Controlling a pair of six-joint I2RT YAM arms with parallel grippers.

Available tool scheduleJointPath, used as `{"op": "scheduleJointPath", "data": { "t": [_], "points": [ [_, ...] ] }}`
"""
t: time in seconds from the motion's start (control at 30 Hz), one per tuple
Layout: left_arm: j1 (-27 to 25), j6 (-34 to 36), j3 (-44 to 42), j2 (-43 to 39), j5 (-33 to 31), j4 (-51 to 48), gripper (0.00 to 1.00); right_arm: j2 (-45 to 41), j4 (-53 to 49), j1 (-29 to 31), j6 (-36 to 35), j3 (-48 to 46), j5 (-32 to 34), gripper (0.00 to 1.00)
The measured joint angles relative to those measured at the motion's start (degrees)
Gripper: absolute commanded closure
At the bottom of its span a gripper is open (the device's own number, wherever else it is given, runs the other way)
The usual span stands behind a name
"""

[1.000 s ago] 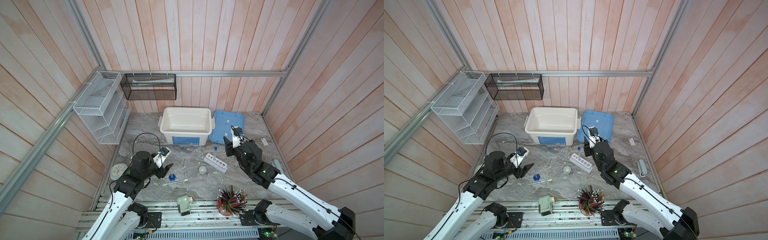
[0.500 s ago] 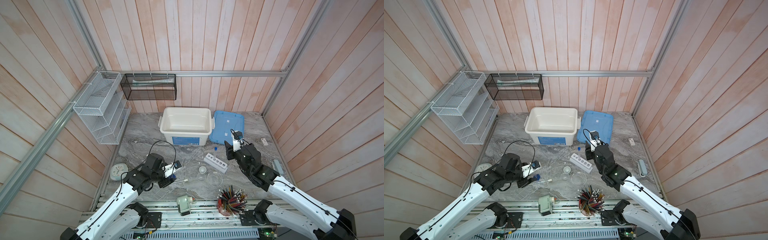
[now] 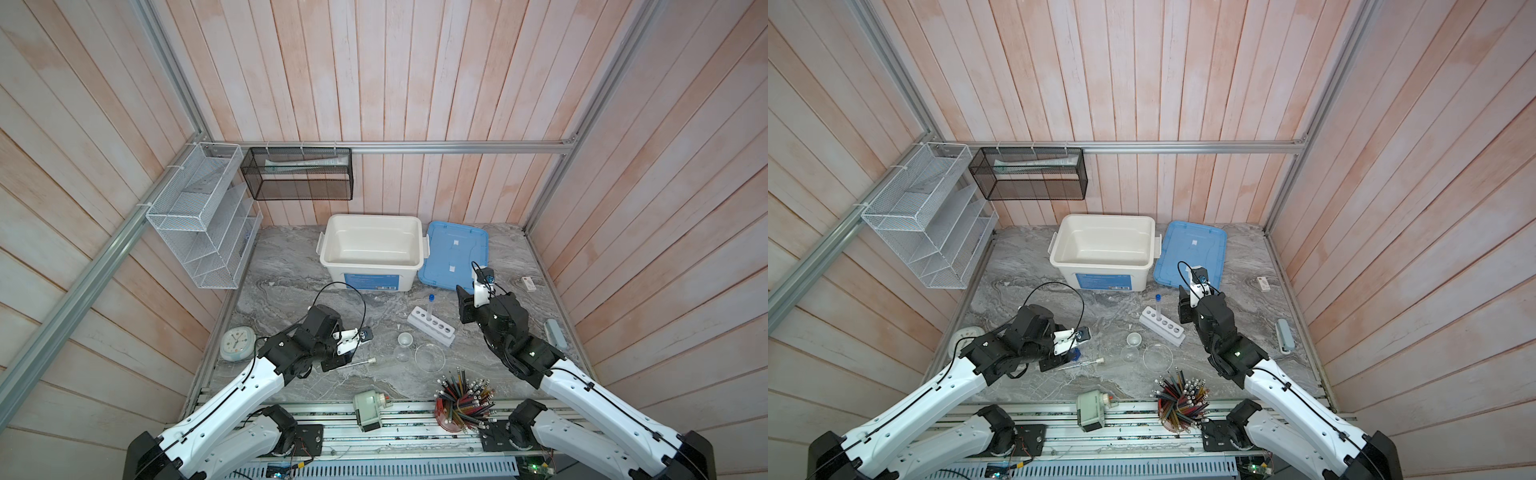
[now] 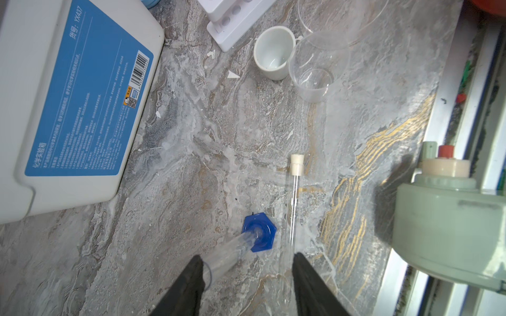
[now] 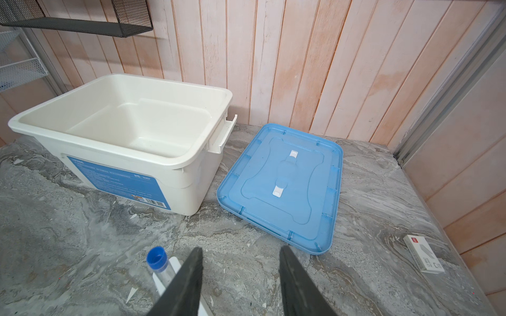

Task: Organize the chemistry lab equipment
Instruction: 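Lower the left gripper over the white-capped glass tube lying on the table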

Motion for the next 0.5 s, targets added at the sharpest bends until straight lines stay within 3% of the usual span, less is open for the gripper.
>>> {"op": "scheduleJointPath", "data": {
  "t": [0.3,0.5],
  "points": [
    [0.0,-0.1,0.0,-0.6,-1.3,-0.8,0.46,0.0,0.4,-0.9,0.0,-0.1,-1.6,0.54],
    [0.0,-0.1,0.1,-1.6,-1.3,-1.4,0.37,0.1,0.4,-0.9,0.3,-0.1,-2.2,0.54]
  ]
}}
